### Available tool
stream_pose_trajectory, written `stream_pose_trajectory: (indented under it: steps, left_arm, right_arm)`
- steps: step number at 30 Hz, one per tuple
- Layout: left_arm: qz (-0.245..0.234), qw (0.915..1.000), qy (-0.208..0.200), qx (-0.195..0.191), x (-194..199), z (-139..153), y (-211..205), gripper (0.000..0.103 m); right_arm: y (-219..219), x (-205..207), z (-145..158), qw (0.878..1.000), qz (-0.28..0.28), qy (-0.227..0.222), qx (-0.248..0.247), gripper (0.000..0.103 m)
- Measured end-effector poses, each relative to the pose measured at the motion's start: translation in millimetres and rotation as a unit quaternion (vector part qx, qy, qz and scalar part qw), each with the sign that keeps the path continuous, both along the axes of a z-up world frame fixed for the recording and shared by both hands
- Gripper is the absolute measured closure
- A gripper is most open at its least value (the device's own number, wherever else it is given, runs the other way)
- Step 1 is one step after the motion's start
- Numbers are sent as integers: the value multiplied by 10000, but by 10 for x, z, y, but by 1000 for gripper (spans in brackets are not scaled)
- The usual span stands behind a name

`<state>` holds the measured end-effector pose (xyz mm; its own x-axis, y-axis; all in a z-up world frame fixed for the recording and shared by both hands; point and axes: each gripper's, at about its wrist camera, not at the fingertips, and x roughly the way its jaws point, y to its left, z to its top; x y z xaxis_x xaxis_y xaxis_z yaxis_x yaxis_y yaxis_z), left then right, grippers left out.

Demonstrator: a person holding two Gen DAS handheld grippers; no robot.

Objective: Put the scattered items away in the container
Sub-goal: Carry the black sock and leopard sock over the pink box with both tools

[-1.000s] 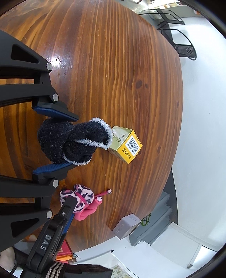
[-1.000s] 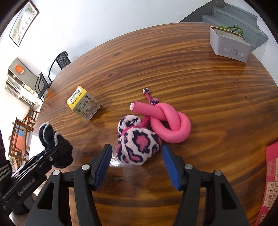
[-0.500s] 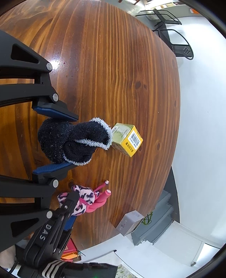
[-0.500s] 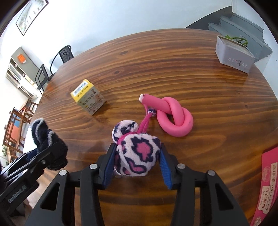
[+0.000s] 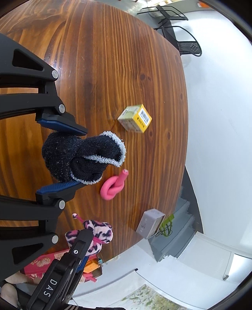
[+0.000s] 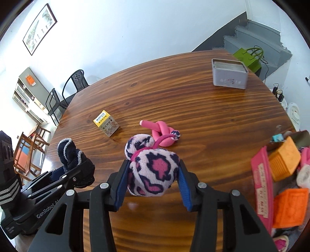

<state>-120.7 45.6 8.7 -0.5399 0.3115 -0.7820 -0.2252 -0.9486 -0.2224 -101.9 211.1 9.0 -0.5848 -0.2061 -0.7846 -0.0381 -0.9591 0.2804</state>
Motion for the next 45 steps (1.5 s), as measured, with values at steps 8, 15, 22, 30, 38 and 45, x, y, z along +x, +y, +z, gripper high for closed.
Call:
stream_pose_trajectory:
  steps: [8, 15, 22, 30, 38, 45]
  left_arm:
    - [-302, 9994, 155, 7, 318, 186, 463, 56]
    - [-622, 9978, 237, 52, 554, 294, 924, 56]
    - [-1088, 9933, 335, 212, 787, 418, 1486, 56]
    - [-1714, 9844, 290, 281, 1163, 444, 2171, 56]
    - [-2250, 9737, 277, 242, 1499, 408, 2697, 56]
    - [-2452, 9692, 169, 163, 1618, 246, 2904, 55]
  right_arm:
    - [381, 354, 193, 9998, -113, 145, 111, 52]
    - [934, 741, 409, 9982, -451, 318, 215, 52]
    - [1687, 1143, 551, 9929, -1080, 386, 324, 52]
    - [2378, 1514, 551, 9854, -1630, 372, 322, 52]
    - [2614, 1695, 551, 9831, -1761, 436, 236, 52]
    - [2712, 1701, 584, 9827, -1761, 537, 198, 52]
